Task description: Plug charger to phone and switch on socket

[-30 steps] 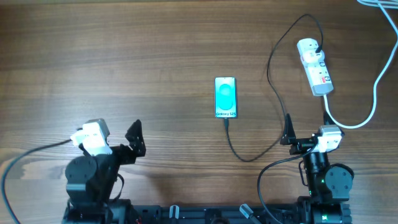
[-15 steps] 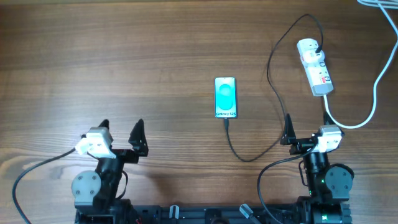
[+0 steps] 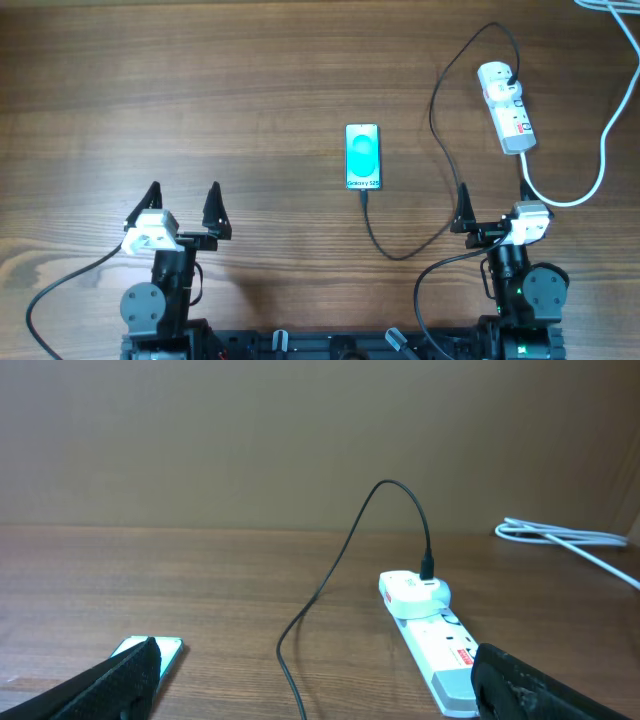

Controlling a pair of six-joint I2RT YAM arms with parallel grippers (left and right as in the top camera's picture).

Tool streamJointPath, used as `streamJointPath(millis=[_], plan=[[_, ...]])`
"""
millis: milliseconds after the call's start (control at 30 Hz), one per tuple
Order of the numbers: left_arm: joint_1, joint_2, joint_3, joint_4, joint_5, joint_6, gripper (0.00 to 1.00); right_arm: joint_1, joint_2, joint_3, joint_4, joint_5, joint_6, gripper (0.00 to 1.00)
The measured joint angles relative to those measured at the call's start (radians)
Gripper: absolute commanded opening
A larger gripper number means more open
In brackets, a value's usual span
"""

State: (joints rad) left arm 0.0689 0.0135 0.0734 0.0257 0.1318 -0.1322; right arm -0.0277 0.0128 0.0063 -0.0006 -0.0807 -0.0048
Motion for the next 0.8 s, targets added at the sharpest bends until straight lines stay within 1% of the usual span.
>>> streamJointPath(millis=[100, 333, 400, 533, 700, 800], plan=[[0.000, 0.000, -0.044, 0.065, 0.000, 0.001, 1.00, 0.000, 0.000, 0.000, 0.000, 0.000, 0.000, 1.00], [0.000, 0.000, -0.061, 0.068, -0.064, 0.008, 1.00, 0.000, 0.000, 0.000, 0.000, 0.000, 0.000, 1.00], [0.000, 0.000, -0.061, 0.037, -0.079, 0.011, 1.00, 0.000, 0.000, 0.000, 0.000, 0.000, 0.000, 1.00], [0.000, 0.000, -0.063, -0.087, -0.091, 0.051, 1.00, 0.000, 0.000, 0.000, 0.000, 0.000, 0.000, 1.00], [0.000, 0.000, -0.063, -0.095, -0.082, 0.149, 1.00, 0.000, 0.000, 0.000, 0.000, 0.000, 0.000, 1.00], [0.000, 0.000, -0.063, -0.095, -0.090, 0.171, 1.00, 0.000, 0.000, 0.000, 0.000, 0.000, 0.000, 1.00]])
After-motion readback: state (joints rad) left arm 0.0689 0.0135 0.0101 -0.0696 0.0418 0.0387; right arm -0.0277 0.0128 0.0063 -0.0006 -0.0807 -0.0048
